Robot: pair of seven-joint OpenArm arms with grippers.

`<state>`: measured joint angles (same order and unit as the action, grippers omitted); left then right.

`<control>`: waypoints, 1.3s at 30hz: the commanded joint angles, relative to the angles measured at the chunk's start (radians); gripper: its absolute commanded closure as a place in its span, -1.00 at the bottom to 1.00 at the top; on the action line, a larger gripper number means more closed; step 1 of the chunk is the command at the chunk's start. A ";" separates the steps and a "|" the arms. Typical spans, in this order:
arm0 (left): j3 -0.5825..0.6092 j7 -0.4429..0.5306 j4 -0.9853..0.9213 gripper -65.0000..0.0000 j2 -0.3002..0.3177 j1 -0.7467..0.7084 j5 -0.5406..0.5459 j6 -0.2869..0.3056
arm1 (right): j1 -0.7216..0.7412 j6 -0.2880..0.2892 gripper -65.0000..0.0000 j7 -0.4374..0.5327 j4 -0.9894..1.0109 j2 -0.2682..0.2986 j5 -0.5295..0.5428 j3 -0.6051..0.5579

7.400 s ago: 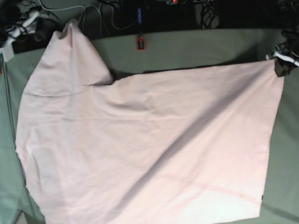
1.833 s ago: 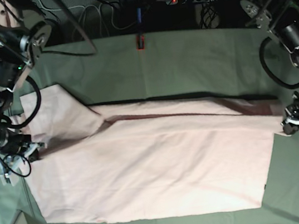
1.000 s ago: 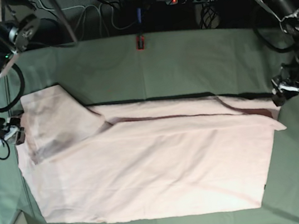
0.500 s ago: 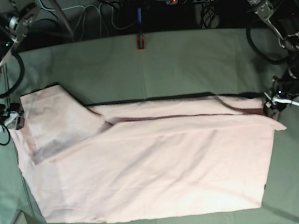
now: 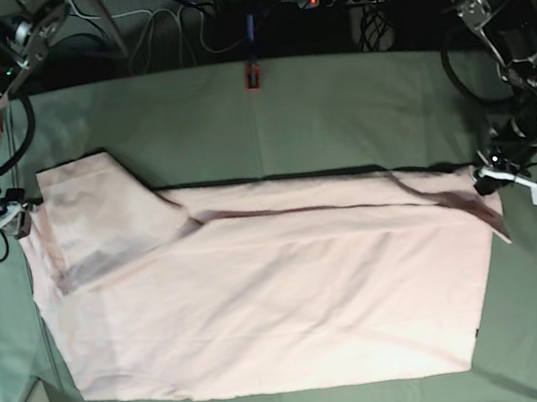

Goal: Layout the t-shirt on the table in an organized manner, then fold the t-shirt properly
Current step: 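Lay the folded edge down with both grippers, pulling it taut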

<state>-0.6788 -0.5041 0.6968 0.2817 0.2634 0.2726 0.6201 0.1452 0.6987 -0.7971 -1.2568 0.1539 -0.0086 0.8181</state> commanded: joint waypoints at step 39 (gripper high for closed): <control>-0.206 -0.341 0.539 1.00 -0.002 -0.316 0.012 0.017 | -0.232 -0.001 1.00 0.044 -0.191 0.014 0.015 0.010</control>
<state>-0.8715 -0.8646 1.2163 0.2527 -0.0566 0.3035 0.6579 -0.0875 0.7185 -0.7677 -1.4281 0.1429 0.0280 0.8135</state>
